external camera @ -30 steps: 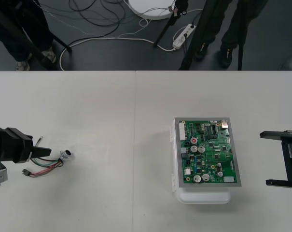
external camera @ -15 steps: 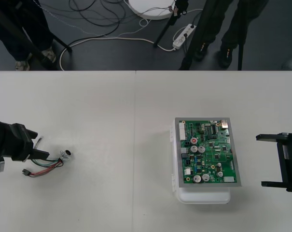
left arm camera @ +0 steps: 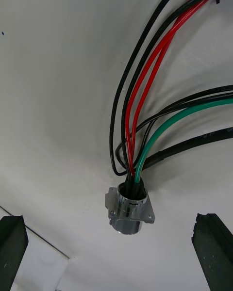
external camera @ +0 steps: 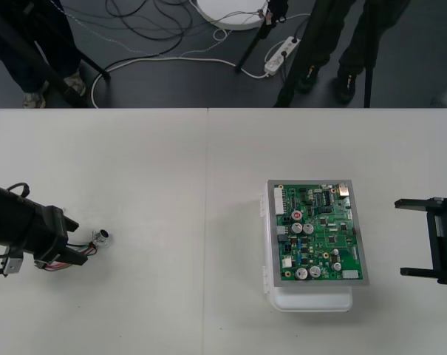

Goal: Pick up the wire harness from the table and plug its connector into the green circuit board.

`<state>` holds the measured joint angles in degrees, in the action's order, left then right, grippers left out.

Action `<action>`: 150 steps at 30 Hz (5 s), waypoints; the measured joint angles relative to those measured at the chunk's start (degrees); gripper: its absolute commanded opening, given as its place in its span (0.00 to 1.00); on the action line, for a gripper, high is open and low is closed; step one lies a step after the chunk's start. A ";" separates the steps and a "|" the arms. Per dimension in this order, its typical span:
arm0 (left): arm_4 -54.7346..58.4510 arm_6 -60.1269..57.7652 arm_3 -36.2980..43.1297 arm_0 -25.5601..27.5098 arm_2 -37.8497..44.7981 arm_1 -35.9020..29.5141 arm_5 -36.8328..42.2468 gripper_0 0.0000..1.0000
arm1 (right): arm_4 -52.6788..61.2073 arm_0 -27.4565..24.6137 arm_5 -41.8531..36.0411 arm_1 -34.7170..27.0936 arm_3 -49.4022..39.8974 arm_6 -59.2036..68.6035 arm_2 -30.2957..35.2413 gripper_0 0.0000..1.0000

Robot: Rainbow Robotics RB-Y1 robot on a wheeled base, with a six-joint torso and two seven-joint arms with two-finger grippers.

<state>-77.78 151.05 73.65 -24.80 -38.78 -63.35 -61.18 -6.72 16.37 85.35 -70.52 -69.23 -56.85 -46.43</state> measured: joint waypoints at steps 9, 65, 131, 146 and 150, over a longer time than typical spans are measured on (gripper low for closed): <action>1.56 0.11 -4.85 -3.62 -2.41 3.04 -1.67 1.00 | 0.02 0.20 1.16 0.22 0.29 0.01 0.00 1.00; -1.54 0.11 -9.39 -4.67 -2.41 8.51 -1.19 0.00 | 0.62 0.31 3.89 1.23 1.43 5.16 0.00 1.00; 7.33 -61.30 27.08 19.84 26.18 -8.35 -0.97 0.00 | 0.51 0.34 3.90 1.24 1.39 5.33 0.00 1.00; -10.83 -105.23 44.82 27.32 40.76 0.05 -2.66 0.00 | 0.50 0.40 3.91 1.25 1.38 5.33 0.00 1.00; -13.26 -114.58 47.14 27.33 43.06 4.16 -5.50 0.00 | 0.50 0.40 3.91 1.25 1.38 5.34 0.00 1.00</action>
<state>-91.04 36.48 120.79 2.54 4.28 -59.18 -66.69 -6.22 16.77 89.25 -69.27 -67.85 -51.51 -46.43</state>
